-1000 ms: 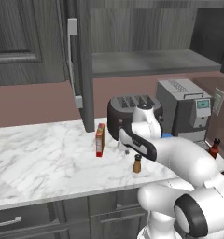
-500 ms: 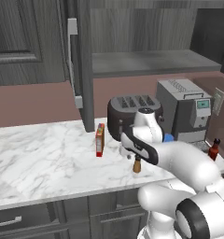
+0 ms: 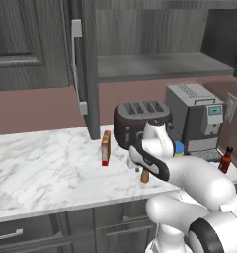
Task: There are various items on the counter. Only move the condiments/shakers into the cabinet.
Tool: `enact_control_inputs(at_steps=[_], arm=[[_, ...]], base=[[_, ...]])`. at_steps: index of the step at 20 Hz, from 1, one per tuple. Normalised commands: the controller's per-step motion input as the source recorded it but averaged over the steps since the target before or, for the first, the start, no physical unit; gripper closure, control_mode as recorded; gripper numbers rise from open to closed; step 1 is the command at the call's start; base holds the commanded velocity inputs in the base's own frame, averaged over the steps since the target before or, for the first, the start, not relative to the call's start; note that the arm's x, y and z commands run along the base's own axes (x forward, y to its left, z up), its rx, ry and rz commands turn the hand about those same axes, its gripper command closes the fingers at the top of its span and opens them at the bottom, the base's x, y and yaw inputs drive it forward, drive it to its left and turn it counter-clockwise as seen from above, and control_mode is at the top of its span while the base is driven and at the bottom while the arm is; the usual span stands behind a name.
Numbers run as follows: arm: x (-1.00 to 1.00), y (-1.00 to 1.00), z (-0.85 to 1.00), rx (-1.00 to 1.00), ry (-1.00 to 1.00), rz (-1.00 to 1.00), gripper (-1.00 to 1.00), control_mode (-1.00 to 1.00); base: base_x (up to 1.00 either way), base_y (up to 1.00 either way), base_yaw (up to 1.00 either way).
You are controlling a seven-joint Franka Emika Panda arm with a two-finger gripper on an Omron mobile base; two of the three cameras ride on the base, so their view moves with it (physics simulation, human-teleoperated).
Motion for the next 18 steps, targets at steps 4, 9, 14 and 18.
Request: enact_control_inputs(at_steps=[4, 9, 14, 18], arm=[[0.0, 0.0, -0.14, 0.0, 0.0, 0.0, -1.0, -1.0], [0.0, 0.0, -0.09, 0.0, 0.0, 0.0, -1.0, -1.0], [0.14, 0.0, -0.03, 0.0, 0.0, 0.0, -1.0, -1.0], [0.2, 0.0, -0.01, 0.0, 0.0, 0.0, -1.0, -1.0]], base=[[0.0, 0.0, 0.0], [0.0, 0.0, 0.0], [0.0, 0.0, 0.0], [0.0, 0.0, 0.0]])
